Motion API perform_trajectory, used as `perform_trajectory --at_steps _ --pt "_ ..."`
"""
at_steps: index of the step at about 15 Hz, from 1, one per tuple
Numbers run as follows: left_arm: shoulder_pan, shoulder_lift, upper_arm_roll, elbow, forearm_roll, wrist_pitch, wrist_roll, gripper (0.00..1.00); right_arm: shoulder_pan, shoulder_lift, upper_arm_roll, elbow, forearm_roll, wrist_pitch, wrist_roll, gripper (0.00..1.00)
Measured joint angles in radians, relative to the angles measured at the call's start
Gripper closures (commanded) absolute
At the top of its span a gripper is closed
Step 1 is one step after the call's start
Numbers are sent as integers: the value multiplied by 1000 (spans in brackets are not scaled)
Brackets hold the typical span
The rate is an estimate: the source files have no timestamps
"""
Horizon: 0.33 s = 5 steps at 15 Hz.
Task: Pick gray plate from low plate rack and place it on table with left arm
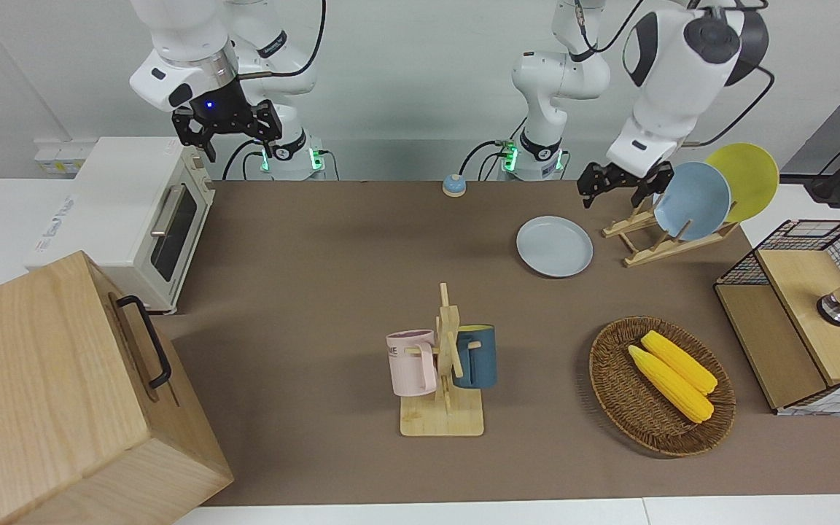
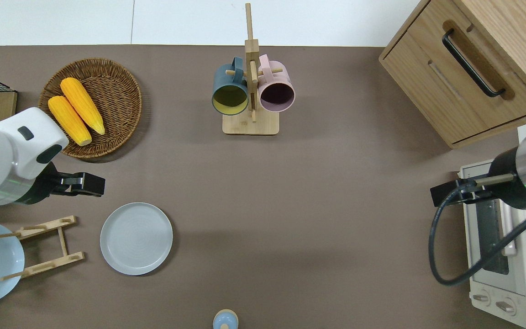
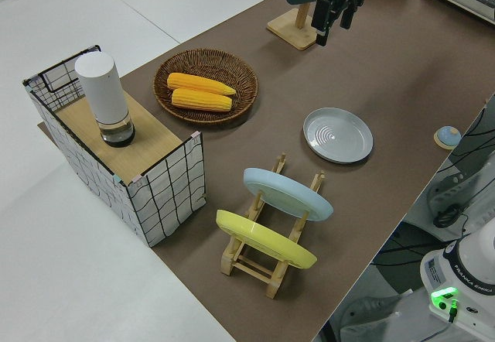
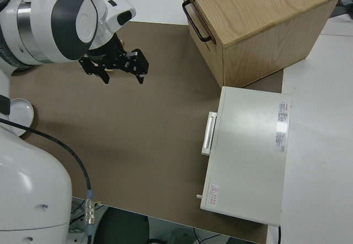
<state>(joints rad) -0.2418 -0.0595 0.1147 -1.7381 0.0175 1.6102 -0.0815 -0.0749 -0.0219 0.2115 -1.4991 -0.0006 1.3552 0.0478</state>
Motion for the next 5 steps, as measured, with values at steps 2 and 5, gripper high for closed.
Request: perform_trajectory --at_steps 2,5 --pt "0 -7 -1 47 0 -36 0 5 0 0 0 0 0 0 0 11" --pt "0 -8 -2 89 -4 -67 0 5 0 0 0 0 0 0 0 11"
